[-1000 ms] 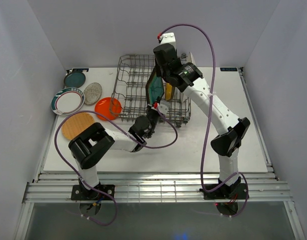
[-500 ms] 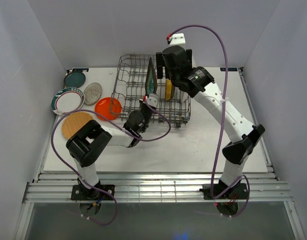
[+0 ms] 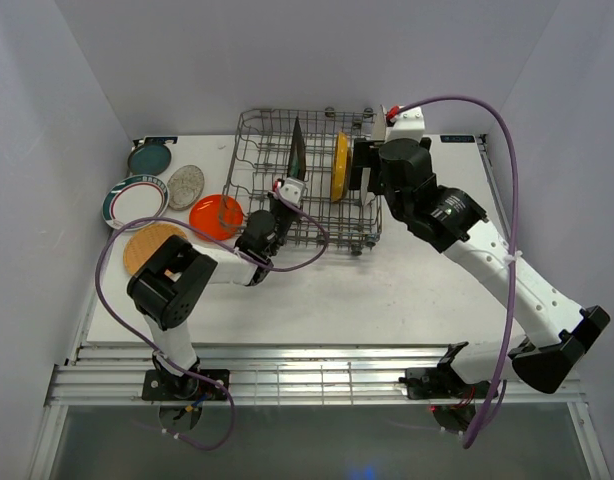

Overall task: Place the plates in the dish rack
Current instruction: Insert the plate into the dish rack.

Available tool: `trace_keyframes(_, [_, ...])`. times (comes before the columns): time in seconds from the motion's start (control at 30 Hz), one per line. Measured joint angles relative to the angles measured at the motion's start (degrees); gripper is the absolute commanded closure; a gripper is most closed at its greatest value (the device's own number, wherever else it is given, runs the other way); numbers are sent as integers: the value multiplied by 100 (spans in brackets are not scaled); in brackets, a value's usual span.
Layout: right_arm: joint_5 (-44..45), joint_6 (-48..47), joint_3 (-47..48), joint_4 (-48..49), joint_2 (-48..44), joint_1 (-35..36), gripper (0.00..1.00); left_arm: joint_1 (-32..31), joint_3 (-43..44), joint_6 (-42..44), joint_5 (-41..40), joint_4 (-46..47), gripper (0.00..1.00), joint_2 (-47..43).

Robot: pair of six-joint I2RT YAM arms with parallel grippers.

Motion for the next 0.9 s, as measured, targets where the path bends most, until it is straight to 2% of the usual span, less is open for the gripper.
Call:
trace_keyframes(0.23, [-201,175,-1141,450,-391,0,4,61,188,-76,269,-92,100,2])
trace_keyframes(0.27, [-229,201,-1340,507,-470,0,0,74,229,-105,323,-94,100,2])
trace_keyframes(0.33, [-315,271,-1847,702,-728,0,10,92,306,-162,442,-92,100,2])
trace_keyframes(0.57, [-450,579,-3899,1421,-2363,15,10,243,623,-273,713,-72,100,101])
trace_keyframes(0.7, [-387,734,-4721,2044,-3226,15,9,376,793,-365,774,-46,100,295])
trace_keyframes(0.9, [-317,831,-5136,2566,-3644,15,9,503,929,-511,835,-39,100,750])
